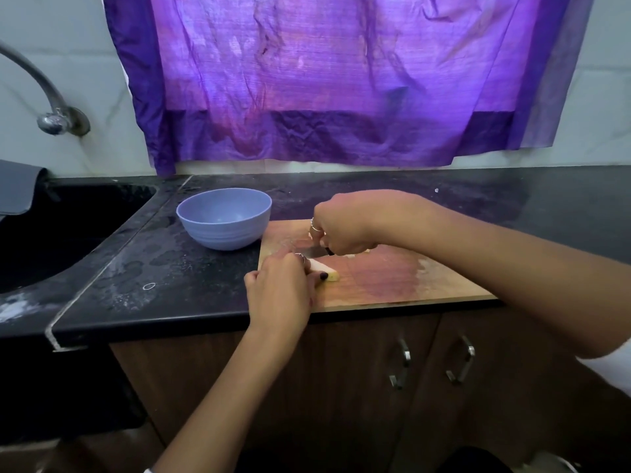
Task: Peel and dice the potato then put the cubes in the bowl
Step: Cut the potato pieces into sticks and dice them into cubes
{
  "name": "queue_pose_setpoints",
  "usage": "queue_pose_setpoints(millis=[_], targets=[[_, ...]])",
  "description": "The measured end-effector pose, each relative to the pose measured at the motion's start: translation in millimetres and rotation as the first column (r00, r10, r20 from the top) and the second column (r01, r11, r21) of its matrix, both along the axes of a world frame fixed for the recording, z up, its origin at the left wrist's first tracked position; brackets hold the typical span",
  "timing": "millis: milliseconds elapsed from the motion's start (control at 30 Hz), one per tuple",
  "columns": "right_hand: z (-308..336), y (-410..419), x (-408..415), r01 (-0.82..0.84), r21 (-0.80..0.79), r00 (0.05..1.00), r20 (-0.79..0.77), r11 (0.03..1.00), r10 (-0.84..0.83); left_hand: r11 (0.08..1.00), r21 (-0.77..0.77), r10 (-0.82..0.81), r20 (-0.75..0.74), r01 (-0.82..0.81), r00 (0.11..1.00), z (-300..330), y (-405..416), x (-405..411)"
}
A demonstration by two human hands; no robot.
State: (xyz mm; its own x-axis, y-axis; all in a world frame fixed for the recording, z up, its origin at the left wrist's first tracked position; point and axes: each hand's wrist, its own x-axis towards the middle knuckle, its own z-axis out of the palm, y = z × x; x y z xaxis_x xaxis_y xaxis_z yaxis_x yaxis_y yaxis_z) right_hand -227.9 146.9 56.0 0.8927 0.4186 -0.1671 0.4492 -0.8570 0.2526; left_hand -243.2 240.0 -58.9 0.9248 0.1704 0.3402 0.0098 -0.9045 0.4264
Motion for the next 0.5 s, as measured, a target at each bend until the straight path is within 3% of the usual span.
queue_pose_setpoints(millis=[300,500], targets=[[-8,0,-8,-0.049,-0.029,0.995,0.080,0.998,0.051,1.000,-0.009,0.001,-0.027,-0.001,1.000,1,1,0],[3,-26,-16,-0.023,0.019,0.999,-0.048,1.000,0.024,1.000,0.003,-0.007,-0.048,0.007,0.999,5,0,-1]])
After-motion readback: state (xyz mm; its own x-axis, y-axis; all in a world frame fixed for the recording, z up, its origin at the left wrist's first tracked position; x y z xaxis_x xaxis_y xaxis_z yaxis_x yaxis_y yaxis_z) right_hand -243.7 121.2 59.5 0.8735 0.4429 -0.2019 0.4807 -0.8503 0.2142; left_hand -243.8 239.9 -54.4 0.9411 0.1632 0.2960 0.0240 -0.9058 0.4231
